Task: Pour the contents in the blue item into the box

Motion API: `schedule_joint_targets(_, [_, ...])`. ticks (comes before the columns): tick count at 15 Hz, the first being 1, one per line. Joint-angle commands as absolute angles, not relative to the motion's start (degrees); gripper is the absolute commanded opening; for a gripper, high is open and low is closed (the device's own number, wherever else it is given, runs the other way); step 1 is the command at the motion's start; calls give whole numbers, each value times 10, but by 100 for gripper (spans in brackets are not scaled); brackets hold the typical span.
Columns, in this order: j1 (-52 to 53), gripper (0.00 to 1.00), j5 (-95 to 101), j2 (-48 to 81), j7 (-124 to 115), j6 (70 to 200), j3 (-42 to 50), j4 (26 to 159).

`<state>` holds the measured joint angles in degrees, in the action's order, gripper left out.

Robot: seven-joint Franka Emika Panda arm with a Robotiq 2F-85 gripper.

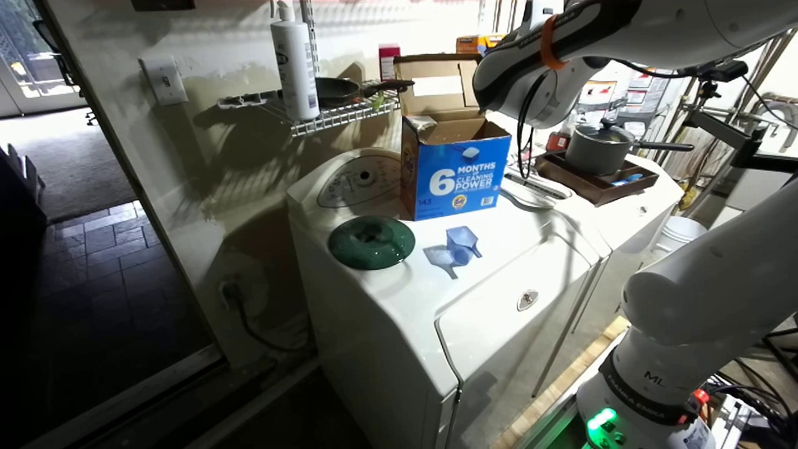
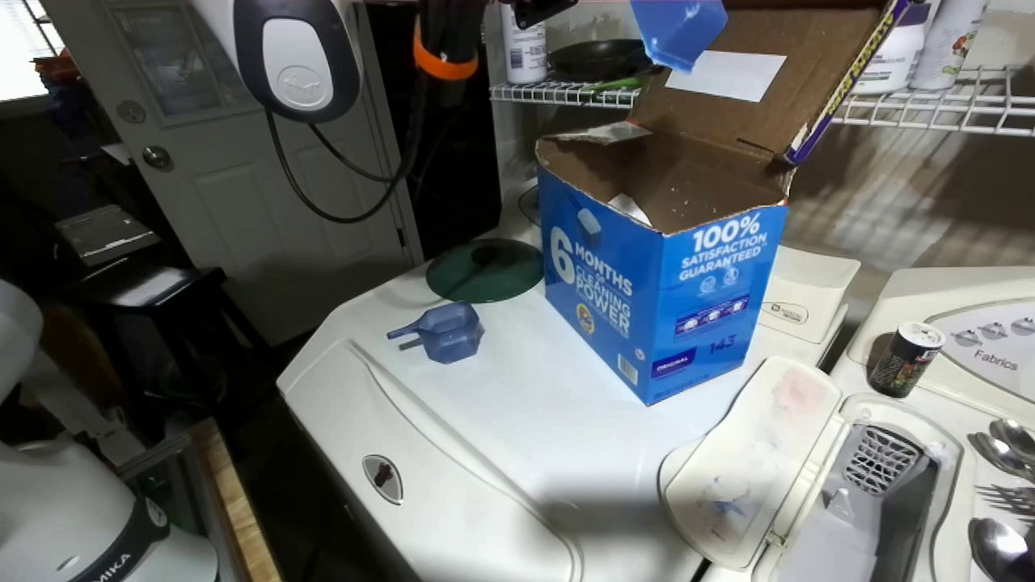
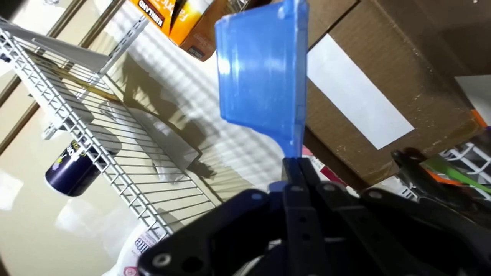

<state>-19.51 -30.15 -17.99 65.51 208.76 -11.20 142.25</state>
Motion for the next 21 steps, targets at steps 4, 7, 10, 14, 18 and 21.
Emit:
schedule_joint_targets(4, [-160,1,-267,-197,603,2039,-71,1415])
schedule_joint_targets(7, [-113,1,-183,-239,472,1954,-7,1415])
schedule_joint_targets(10, [41,1,-189,-286,450,1942,127,1416])
schedule_joint_targets(14, [141,1,-218,-349,425,1932,231,1423])
schedule_joint_targets(18, [202,1,-231,-395,396,1920,321,1431])
schedule_joint_targets(21, [248,1,-235,-436,379,1911,382,1445])
